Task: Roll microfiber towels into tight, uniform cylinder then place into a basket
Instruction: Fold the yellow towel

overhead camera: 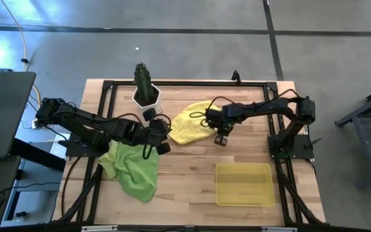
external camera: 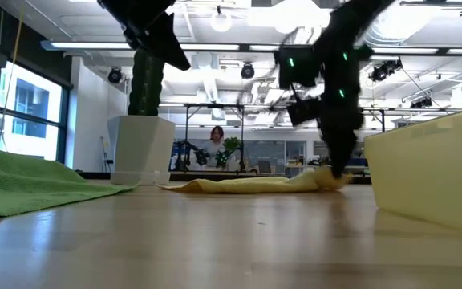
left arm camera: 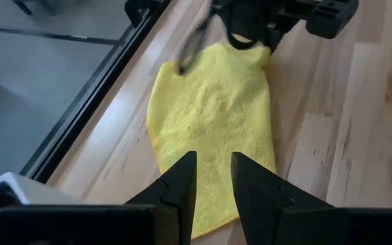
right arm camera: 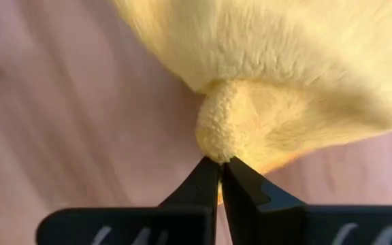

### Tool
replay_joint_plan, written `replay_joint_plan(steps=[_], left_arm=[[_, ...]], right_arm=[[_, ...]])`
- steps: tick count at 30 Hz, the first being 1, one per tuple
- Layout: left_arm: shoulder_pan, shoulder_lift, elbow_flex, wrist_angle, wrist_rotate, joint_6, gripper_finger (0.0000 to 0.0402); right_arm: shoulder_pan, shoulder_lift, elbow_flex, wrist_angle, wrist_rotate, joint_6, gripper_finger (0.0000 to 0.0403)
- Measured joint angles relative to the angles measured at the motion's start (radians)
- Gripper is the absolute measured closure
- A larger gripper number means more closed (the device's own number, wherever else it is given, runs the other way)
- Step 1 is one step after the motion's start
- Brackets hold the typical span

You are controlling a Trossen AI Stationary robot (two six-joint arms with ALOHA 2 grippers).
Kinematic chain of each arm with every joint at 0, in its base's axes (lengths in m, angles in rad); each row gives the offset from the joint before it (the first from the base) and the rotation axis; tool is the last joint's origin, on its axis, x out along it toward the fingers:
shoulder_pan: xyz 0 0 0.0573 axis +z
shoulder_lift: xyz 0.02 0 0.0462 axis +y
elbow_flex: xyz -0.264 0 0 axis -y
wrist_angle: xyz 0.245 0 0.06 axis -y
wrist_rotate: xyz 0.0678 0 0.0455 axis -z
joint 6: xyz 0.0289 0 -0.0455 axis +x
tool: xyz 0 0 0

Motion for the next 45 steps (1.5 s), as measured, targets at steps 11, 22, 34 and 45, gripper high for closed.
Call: replay_joint_plan(steps=[11, 22, 34, 45], left_arm=[[0.000, 0.000, 0.000, 0.126, 0.000, 0.039, 0.0319], [0.000, 0.040, 0.000, 0.294, 0.000, 0.286, 0.0319], [0.001, 0.233, -0.001, 0.761, 0.003, 0.631, 0.0319], [0.048, 0.412, 0.000, 1.088, 0.064, 0.870, 0.0319]], right_arm=[[0.001, -0.042, 0.358, -0.280, 0.109, -0.111, 0.0402], [0.001, -0.043, 0.863, -0.410, 0.121, -0.097, 0.0402], [0.000, -0.043, 1.146, -0.417, 0.166, 0.185, 0.0403], [0.007, -0.039, 1.146, -0.428, 0.176, 0.205, 0.0403]])
